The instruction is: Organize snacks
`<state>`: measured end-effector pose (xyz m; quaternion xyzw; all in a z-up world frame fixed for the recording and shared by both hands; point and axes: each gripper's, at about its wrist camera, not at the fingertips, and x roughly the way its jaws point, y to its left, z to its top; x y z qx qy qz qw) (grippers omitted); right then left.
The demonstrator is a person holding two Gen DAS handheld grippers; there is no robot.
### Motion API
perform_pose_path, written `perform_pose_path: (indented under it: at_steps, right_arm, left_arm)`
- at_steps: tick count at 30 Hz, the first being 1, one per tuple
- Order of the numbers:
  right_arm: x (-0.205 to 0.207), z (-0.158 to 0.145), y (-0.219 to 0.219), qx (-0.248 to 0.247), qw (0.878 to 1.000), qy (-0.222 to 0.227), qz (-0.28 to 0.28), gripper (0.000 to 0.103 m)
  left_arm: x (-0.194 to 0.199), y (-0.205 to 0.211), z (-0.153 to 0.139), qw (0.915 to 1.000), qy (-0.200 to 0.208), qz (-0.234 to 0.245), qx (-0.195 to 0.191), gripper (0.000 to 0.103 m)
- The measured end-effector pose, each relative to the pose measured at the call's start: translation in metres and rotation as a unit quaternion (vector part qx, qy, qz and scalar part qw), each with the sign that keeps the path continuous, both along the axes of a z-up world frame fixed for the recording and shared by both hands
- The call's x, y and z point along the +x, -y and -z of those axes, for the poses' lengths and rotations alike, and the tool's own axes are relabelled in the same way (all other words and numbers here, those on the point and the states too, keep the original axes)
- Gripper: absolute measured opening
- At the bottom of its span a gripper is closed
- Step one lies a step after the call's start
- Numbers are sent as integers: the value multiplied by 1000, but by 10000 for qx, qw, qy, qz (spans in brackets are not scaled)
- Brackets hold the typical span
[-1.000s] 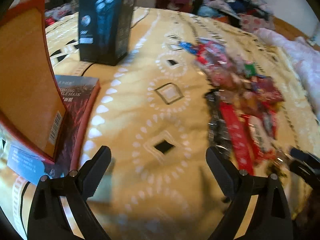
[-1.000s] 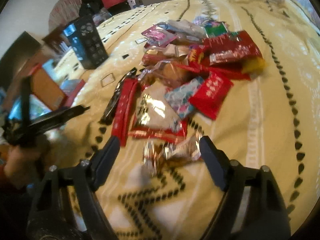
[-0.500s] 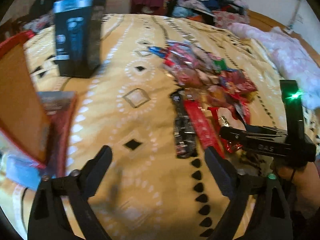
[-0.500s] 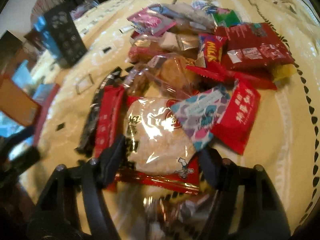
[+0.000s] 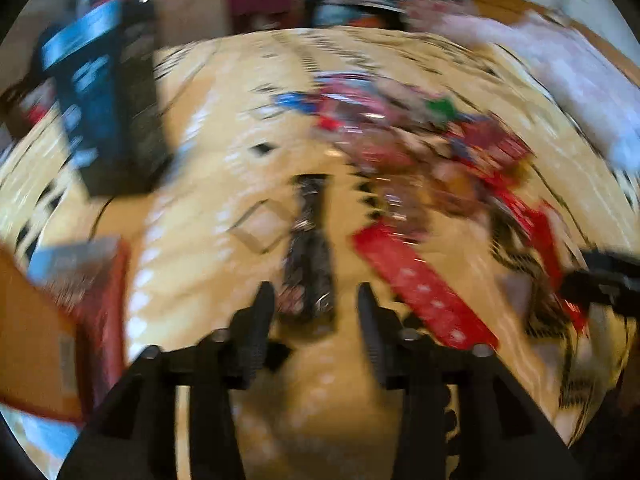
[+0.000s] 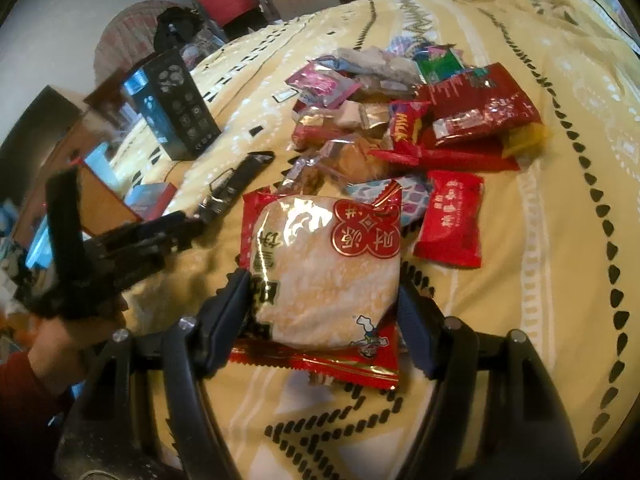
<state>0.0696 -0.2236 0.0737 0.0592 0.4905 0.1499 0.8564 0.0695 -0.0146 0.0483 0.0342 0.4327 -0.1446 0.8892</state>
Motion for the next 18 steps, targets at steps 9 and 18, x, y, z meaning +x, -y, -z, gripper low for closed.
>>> perform_pose_path:
  at_steps: [9, 18]
  right_arm:
    - [6, -2, 0, 123, 9999, 80, -26, 71]
    - [9, -12, -8, 80, 9996, 271, -7, 71]
  left_arm:
    - [56, 4, 19, 9982, -270, -402, -365, 45]
    - [46, 4, 1, 9979, -205, -228, -572, 19]
